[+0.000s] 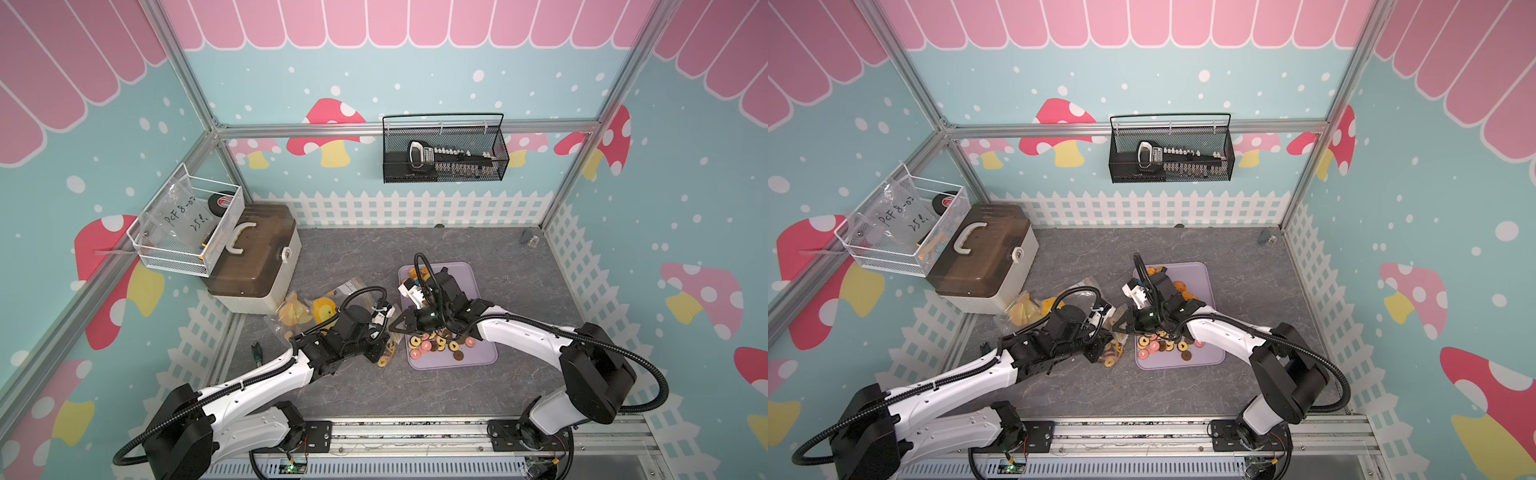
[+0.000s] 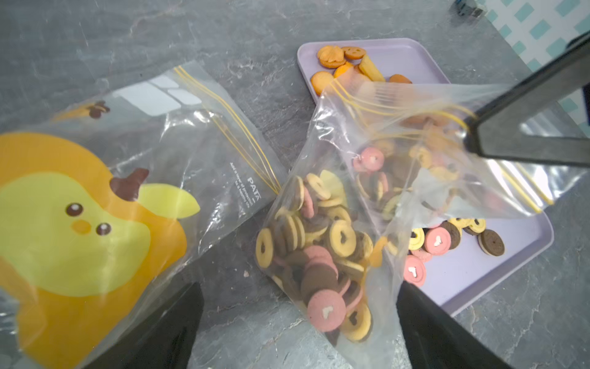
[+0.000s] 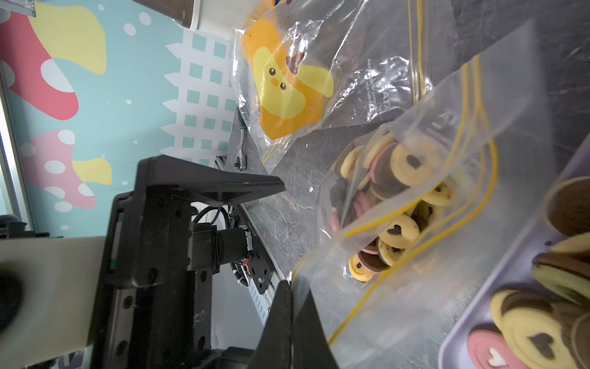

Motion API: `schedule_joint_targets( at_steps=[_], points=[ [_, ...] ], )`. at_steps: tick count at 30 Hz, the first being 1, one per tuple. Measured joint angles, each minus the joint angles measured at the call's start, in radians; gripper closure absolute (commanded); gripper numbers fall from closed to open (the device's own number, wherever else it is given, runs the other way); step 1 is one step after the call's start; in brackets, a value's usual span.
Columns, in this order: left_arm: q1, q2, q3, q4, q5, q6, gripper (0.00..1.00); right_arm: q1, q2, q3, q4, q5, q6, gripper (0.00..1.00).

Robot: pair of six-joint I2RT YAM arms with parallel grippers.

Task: Pour cookies out of the ziploc bag
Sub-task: 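Open the ziploc bag at the center of the board, then pour the cookies out of the ziploc bag onto the tray.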

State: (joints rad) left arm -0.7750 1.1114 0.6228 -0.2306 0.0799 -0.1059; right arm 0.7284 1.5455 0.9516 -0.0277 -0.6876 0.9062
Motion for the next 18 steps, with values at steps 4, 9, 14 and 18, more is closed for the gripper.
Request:
schedule_joint_targets(
  at_steps=[4,9,14,18],
  points=[
    [0.000,-0.024,-0.003,-0.008,-0.023,0.005,0.03,0.000,0.000,0.000,0.000,0.016,0.001,1.00],
    [0.000,-0.133,-0.024,-0.032,-0.075,-0.011,0.01,-0.016,-0.001,0.000,-0.002,0.041,0.000,1.00],
    [0.000,-0.212,-0.034,-0.049,-0.177,-0.084,0.01,-0.054,-0.005,0.002,-0.006,0.060,-0.013,1.00],
    [0.000,-0.246,-0.091,-0.037,-0.278,-0.204,0.01,-0.060,-0.004,0.042,-0.037,0.069,-0.048,1.00]
  ],
)
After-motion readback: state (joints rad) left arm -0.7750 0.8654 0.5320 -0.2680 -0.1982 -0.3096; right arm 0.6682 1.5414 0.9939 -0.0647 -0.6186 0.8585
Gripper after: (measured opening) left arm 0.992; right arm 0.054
